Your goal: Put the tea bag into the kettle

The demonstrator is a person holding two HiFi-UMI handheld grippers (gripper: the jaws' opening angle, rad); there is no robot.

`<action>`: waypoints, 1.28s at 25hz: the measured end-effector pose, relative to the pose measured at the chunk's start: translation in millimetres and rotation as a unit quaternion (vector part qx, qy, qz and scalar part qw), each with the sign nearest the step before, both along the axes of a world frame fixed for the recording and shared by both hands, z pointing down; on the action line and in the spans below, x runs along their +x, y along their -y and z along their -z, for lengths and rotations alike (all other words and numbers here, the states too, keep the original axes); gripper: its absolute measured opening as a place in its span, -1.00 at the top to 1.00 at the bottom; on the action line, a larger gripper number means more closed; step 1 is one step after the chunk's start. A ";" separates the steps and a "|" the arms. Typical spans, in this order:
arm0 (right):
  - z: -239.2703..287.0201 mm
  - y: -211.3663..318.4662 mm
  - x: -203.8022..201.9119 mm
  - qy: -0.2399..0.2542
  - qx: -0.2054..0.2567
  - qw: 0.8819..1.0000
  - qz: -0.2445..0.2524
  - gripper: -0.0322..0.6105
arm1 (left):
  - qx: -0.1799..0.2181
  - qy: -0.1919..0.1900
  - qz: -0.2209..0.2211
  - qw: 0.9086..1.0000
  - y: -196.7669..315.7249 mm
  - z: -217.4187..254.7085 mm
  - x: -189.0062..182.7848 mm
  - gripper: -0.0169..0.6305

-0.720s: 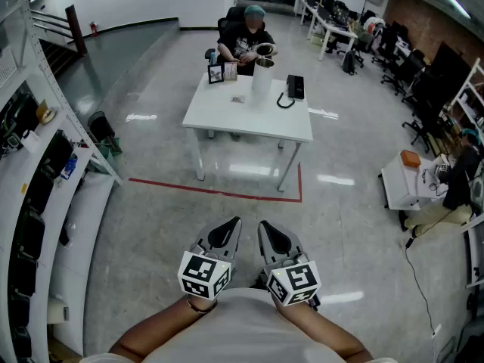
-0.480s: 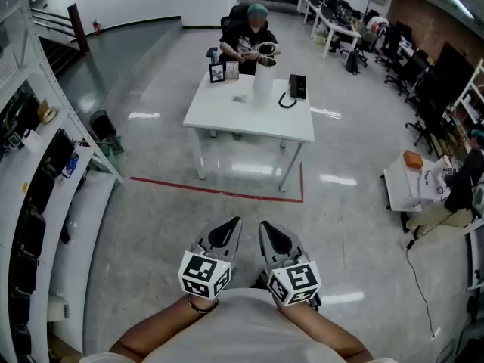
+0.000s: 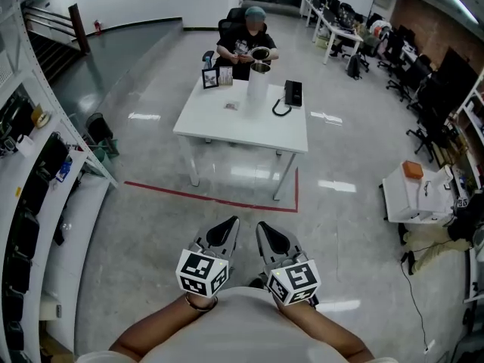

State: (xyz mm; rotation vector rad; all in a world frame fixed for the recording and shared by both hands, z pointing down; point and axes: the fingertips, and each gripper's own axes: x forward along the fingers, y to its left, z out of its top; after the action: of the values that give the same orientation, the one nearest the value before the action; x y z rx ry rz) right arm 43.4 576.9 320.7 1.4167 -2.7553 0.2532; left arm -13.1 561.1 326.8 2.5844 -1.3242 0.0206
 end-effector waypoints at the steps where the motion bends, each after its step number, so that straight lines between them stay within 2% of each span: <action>1: 1.8 7.3 6.1 -0.001 0.002 1.000 0.005 0.87 | 0.003 -0.002 0.000 1.000 6.8 1.6 7.2 0.92; 10: 0.3 55.9 61.9 -0.010 0.008 0.999 0.038 0.86 | 0.014 -0.006 0.022 1.000 51.6 1.3 65.5 0.92; 17: -4.1 75.7 79.0 0.004 -0.002 0.999 0.044 0.87 | 0.010 -0.016 0.035 0.999 71.4 -0.6 76.5 0.92; 32: -12.0 125.8 109.1 -0.001 0.002 1.000 -0.008 0.87 | -0.001 -0.015 -0.017 1.000 132.8 -13.3 109.0 0.92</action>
State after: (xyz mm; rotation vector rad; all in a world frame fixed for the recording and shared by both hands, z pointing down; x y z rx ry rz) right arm 152.5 451.1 332.7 1.4401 -2.7464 0.2467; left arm 95.9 428.3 340.1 2.5947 -1.2689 -0.0090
